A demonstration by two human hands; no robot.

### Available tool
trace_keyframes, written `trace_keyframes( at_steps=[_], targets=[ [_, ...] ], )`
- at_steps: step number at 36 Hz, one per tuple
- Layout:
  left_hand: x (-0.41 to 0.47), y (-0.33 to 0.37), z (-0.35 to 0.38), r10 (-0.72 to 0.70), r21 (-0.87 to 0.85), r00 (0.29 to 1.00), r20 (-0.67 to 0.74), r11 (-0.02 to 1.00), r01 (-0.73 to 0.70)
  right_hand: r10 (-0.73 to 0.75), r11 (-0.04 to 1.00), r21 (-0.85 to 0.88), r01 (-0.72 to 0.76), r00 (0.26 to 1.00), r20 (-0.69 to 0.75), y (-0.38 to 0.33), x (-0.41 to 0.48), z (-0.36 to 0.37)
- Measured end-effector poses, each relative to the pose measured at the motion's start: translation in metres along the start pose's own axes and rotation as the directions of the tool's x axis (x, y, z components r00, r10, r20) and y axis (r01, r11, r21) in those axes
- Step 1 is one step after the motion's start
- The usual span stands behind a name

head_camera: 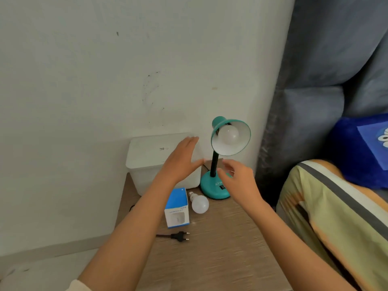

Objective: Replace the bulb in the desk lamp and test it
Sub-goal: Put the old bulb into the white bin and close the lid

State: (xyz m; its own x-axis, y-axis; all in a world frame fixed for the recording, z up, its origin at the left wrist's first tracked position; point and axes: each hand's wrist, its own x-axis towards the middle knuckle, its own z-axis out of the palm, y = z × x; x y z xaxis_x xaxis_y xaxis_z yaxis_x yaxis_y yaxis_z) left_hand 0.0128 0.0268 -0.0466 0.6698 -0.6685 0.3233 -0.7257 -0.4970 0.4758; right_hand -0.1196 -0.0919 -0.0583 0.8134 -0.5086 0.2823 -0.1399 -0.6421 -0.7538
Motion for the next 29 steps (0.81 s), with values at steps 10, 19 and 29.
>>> trace_keyframes(
  at_steps=[10, 19, 29],
  targets=[
    [-0.049, -0.106, -0.034, -0.424, -0.128, 0.895, -0.137, 0.904, 0.408, 0.055, 0.998, 0.019, -0.061, 0.968, 0.246, -0.004, 0.034, 0.067],
    [-0.051, -0.157, -0.028, -0.473, -0.383, 0.878, -0.072, 0.826, 0.413, 0.093, 0.991, 0.068, -0.114, 0.961, 0.261, 0.002, 0.095, 0.102],
    [-0.044, -0.181, -0.014, -0.581, -0.561, 0.797, -0.165, 0.720, 0.409, 0.034, 0.989, 0.139, -0.045, 0.996, 0.078, 0.018, 0.103, 0.112]
  ],
)
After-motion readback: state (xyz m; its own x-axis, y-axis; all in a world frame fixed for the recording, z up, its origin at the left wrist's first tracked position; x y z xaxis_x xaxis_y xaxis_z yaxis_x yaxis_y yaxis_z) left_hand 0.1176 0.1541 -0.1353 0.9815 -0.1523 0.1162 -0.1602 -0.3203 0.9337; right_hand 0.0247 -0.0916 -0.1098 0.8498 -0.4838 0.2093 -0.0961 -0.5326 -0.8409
